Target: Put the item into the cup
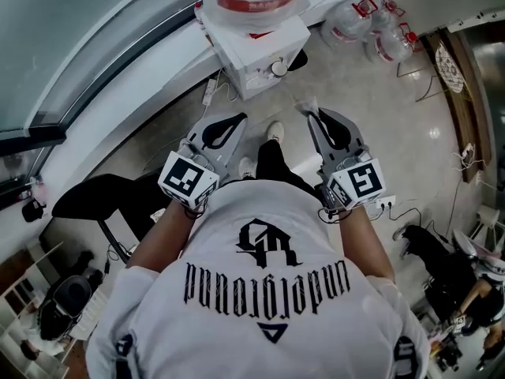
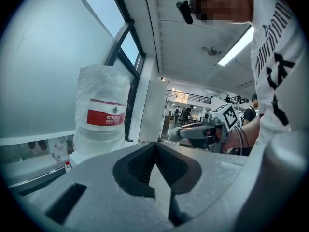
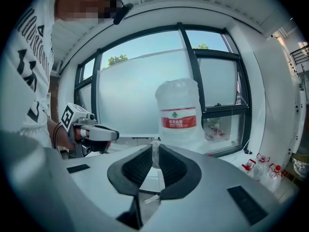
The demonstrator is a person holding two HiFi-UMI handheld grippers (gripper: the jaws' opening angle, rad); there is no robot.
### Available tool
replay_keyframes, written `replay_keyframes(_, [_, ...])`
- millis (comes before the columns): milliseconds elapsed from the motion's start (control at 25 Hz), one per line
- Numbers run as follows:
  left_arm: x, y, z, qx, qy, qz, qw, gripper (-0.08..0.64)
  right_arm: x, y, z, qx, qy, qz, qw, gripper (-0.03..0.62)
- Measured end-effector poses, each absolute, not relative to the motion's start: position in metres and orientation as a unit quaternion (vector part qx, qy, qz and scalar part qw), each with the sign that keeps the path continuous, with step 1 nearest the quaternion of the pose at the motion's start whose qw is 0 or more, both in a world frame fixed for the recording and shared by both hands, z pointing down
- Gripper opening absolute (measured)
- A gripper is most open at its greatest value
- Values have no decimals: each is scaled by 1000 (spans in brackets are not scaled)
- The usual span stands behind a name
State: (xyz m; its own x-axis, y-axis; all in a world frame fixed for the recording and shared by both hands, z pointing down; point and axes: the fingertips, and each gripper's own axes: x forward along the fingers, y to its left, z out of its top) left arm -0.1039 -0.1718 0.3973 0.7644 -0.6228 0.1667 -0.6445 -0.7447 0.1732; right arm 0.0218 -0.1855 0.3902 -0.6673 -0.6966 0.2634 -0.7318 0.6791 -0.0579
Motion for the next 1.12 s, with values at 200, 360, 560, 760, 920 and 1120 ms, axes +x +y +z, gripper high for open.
replay_keyframes(200, [-76,-203,408,938,-325,69,101,15,39,-218,414,393,-905,88,133,43])
replay_keyframes(360, [-58,-228,424,937,-315,57,143,15,49,-243,436,390,-904,101,146,43])
replay_keyframes(560, [-44,-259,452,934,-317,66,151,15,60,-273,466,391,-899,113,162,43])
replay_keyframes(760, [-30,-288,489,929,-323,90,161,15,75,-302,508,389,-894,136,179,43])
replay_keyframes(920, [-24,-298,520,926,-323,103,168,15,75,-317,546,390,-889,151,189,43])
replay_keyframes(1120, [-19,-312,555,924,-321,115,172,15,72,-337,590,380,-886,162,211,43])
